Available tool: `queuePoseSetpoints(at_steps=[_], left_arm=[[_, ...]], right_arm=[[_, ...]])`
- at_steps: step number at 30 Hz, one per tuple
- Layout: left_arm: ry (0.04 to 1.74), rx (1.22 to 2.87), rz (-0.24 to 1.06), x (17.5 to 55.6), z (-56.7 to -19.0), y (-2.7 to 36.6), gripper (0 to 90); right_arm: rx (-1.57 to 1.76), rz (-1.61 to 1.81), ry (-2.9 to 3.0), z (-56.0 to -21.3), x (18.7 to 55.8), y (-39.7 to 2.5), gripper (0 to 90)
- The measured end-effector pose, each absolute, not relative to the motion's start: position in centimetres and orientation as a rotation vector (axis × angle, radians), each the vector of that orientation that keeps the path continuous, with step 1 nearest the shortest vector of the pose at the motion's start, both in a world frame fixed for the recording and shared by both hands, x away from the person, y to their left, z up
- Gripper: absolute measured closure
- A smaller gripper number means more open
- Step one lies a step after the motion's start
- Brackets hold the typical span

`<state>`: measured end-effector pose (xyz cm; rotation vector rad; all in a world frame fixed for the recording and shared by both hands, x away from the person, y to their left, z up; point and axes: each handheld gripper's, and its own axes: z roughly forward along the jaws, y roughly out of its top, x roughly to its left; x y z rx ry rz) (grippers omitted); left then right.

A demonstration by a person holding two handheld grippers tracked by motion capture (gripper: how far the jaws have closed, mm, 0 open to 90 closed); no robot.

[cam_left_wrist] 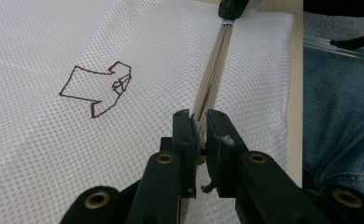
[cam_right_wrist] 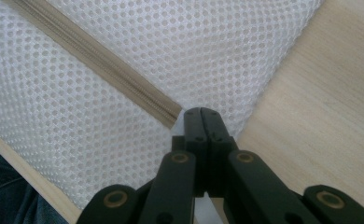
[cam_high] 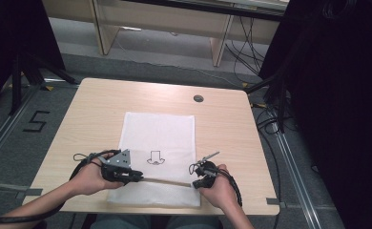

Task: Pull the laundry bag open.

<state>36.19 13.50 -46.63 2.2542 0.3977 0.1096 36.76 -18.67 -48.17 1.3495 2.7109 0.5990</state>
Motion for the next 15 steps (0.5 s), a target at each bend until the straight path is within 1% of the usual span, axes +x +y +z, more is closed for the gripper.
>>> queuePoseSetpoints(at_steps=[15], left_arm=[[0.393,2.262,0.110,36.17,-46.91,13.65,82.1]], right_arm=[[1.349,0.601,2.710,-48.18,36.75,-18.67,90.0]])
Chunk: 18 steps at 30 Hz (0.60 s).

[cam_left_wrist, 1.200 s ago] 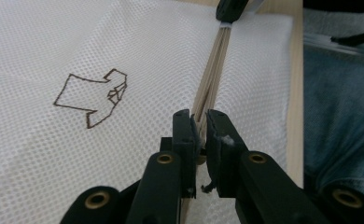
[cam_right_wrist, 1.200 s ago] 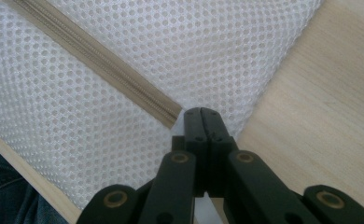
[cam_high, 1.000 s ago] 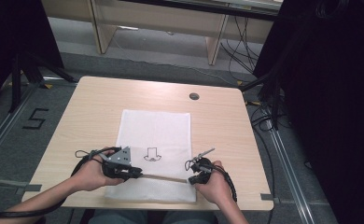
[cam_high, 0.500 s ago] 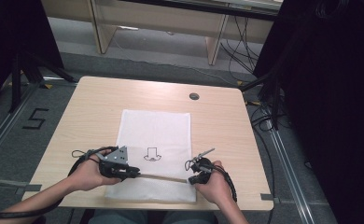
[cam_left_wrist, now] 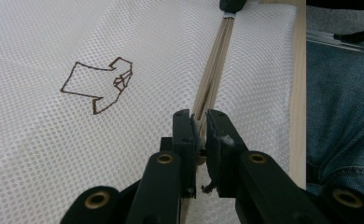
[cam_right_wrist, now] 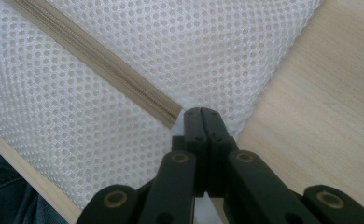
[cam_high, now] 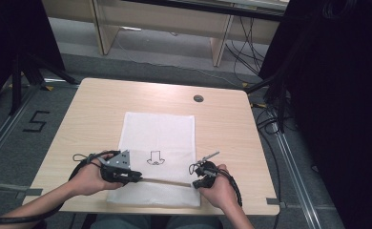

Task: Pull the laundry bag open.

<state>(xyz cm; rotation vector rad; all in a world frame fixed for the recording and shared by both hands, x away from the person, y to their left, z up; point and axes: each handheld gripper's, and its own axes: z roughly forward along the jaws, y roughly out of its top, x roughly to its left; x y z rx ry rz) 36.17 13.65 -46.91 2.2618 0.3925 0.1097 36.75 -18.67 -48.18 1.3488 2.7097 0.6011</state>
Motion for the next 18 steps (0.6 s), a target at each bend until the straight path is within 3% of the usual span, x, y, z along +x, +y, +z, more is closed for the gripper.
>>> queuePoseSetpoints(at_steps=[18], left_arm=[[0.406,2.257,0.094,36.17,-47.11,14.55,82.1]], right_arm=[[1.397,0.583,2.708,-48.08,36.54,-18.43,90.0]])
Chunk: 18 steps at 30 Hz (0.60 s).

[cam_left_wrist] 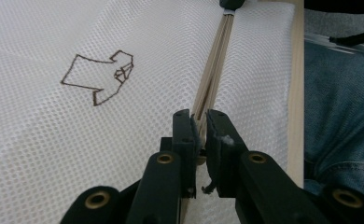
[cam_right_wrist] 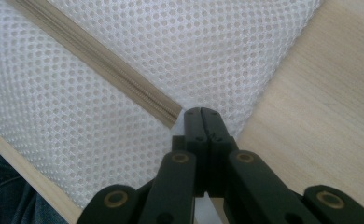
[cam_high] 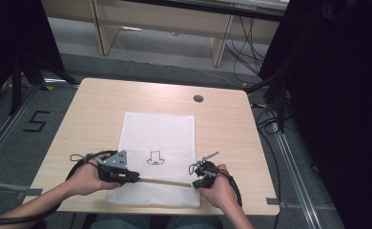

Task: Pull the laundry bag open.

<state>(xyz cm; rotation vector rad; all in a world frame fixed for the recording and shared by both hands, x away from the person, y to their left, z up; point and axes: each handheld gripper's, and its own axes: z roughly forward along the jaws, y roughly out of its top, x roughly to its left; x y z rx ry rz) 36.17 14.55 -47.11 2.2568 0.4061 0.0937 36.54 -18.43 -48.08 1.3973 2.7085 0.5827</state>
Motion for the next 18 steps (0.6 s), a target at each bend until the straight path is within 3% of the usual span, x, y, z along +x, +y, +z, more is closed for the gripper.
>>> queuePoseSetpoints(at_steps=[18], left_arm=[[0.427,2.259,0.103,35.9,-47.2,16.1,82.1]], right_arm=[[1.398,0.583,2.709,-48.1,36.5,-18.4,90.0]])
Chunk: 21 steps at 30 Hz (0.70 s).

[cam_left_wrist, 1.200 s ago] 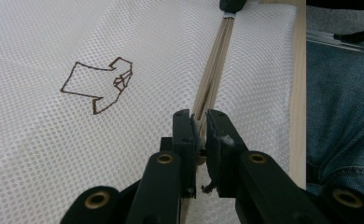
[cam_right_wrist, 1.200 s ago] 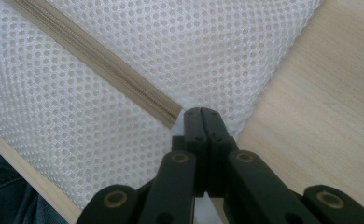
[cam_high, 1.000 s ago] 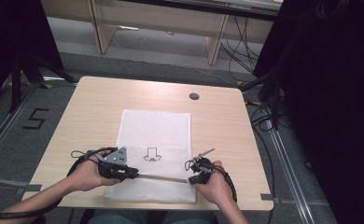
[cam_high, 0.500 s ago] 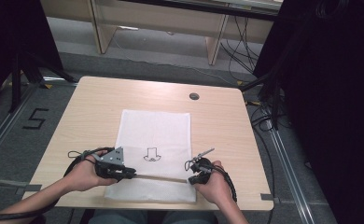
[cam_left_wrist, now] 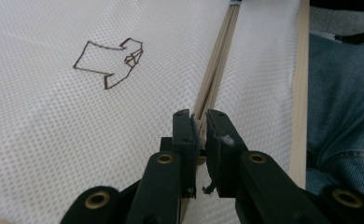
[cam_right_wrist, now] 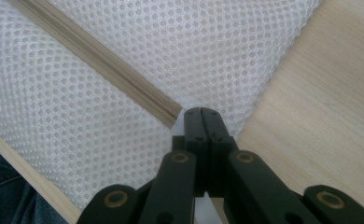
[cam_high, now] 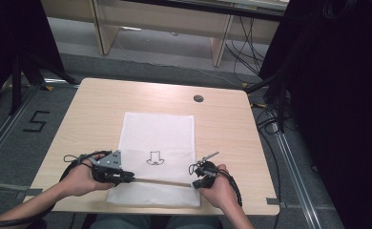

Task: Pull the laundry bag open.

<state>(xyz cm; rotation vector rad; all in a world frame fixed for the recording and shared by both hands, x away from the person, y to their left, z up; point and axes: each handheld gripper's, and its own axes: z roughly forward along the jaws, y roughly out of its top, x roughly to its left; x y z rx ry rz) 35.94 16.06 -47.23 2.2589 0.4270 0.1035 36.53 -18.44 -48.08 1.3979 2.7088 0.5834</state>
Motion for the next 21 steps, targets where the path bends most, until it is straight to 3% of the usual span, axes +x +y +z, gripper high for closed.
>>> queuePoseSetpoints(at_steps=[21], left_arm=[[0.447,2.262,0.114,35.8,-47.6,17.9,82.1]], right_arm=[[1.359,0.579,2.713,-48.1,36.7,-18.6,90.0]])
